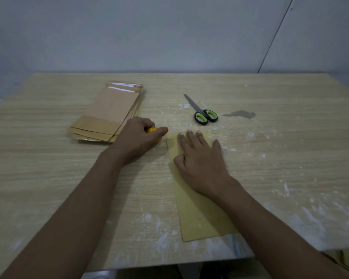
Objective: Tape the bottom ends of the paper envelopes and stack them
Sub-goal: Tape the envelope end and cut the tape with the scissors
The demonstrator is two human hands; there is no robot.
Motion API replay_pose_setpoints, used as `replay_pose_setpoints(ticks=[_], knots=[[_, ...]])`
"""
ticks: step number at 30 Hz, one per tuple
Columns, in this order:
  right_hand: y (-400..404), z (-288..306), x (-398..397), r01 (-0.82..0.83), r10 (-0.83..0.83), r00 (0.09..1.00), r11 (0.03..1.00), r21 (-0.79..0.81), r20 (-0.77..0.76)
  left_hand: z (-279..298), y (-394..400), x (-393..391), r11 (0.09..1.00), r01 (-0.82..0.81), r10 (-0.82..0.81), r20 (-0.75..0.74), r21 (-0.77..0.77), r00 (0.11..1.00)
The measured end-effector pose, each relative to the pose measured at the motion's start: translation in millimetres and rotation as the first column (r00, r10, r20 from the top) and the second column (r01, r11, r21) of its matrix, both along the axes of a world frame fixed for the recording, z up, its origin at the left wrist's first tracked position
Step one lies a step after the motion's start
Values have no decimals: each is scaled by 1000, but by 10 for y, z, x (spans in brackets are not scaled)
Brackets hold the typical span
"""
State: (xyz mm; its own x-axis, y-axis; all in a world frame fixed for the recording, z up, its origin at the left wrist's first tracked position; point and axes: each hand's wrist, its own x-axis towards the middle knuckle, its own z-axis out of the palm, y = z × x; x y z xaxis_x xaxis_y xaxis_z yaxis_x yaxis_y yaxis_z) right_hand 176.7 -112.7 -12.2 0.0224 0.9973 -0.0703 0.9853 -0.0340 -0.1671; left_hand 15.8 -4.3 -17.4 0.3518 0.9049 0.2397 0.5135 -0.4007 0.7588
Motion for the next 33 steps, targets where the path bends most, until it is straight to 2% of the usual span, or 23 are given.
replay_pose_setpoints(ticks=[7,12,15,18,20,23,27,33], knots=[[4,-30,34,88,-79,986,995,54,-146,3,-6,-8,1000,1,-1,-2,-23,1000],[-6,-25,132,107,-71,971,983,149,-229,3,-21,-16,1000,3,-3,13,-23,1000],[94,2,239,218,-127,931,945,243,-342,14,-38,-18,999,16,-16,16,-33,1000],[344,27,394,377,-204,872,861,343,-446,39,-61,-23,999,16,-16,0,-45,1000],[511,41,471,421,-268,866,846,328,-421,59,-74,-26,998,24,-24,-3,-55,1000],[703,46,506,468,-382,859,855,222,-341,86,-96,-25,995,47,-46,20,-90,999],[825,100,480,505,-433,847,835,216,-308,124,-100,-48,981,99,-86,84,-166,993],[926,328,476,510,-486,851,855,92,-198,137,-130,-56,966,152,-121,154,-210,981]])
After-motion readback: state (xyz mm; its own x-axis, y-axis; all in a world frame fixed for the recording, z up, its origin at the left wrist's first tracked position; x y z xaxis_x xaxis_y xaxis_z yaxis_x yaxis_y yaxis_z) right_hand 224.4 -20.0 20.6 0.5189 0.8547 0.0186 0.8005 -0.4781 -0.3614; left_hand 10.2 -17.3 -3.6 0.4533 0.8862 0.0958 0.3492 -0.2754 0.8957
